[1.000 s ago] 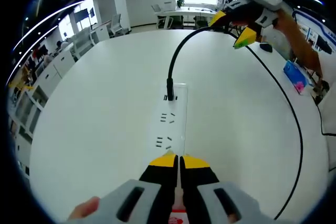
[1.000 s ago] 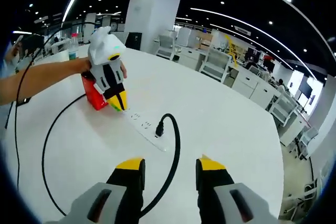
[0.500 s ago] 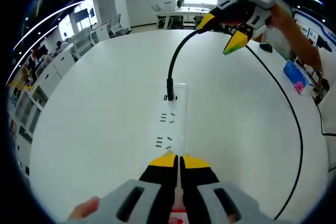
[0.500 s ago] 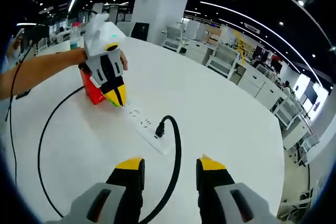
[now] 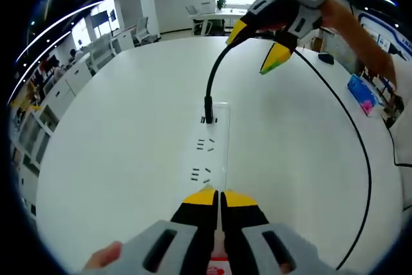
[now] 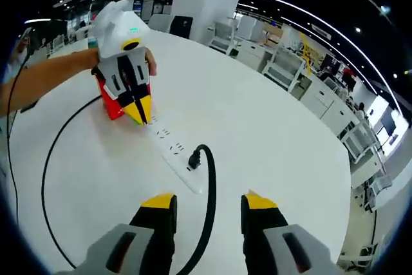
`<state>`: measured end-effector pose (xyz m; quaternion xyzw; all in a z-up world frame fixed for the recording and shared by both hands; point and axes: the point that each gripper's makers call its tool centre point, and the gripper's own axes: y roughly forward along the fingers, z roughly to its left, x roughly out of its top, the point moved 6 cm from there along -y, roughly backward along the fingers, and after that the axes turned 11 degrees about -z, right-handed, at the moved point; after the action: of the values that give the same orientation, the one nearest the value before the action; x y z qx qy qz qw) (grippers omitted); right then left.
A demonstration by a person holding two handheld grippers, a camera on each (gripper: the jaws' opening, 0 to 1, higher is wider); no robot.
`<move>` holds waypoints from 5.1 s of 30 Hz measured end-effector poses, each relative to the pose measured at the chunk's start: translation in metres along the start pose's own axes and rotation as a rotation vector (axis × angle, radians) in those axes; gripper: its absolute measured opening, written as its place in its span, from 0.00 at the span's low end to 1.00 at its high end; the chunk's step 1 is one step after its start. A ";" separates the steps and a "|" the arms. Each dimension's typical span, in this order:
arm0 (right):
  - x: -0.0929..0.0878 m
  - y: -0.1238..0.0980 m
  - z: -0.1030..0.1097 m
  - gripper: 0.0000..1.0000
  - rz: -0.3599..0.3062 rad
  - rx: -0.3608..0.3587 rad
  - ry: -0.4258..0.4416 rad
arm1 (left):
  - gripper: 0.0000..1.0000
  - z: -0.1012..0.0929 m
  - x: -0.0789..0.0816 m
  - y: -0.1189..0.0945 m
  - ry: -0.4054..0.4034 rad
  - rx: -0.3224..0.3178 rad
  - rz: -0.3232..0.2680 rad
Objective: Locate the USB plug end of the data cable currently connected to the USB port on the desk. Grip the plug, withdraw it from the port, and place it onto the desktop.
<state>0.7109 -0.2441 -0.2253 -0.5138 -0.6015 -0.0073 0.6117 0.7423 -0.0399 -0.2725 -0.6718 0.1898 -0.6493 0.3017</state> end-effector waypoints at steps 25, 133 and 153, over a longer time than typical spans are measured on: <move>0.019 0.033 -0.007 0.42 0.079 0.126 -0.083 | 0.03 0.001 0.000 0.000 0.000 0.000 0.000; 0.019 0.114 0.018 0.38 0.445 0.578 -0.698 | 0.03 0.000 0.001 0.004 -0.001 0.000 -0.002; 0.014 0.112 0.016 0.35 0.462 0.582 -0.700 | 0.03 -0.001 0.001 0.005 -0.001 0.000 -0.002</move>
<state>0.7733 -0.1728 -0.2879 -0.4132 -0.6183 0.4685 0.4771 0.7422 -0.0446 -0.2747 -0.6724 0.1888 -0.6494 0.3010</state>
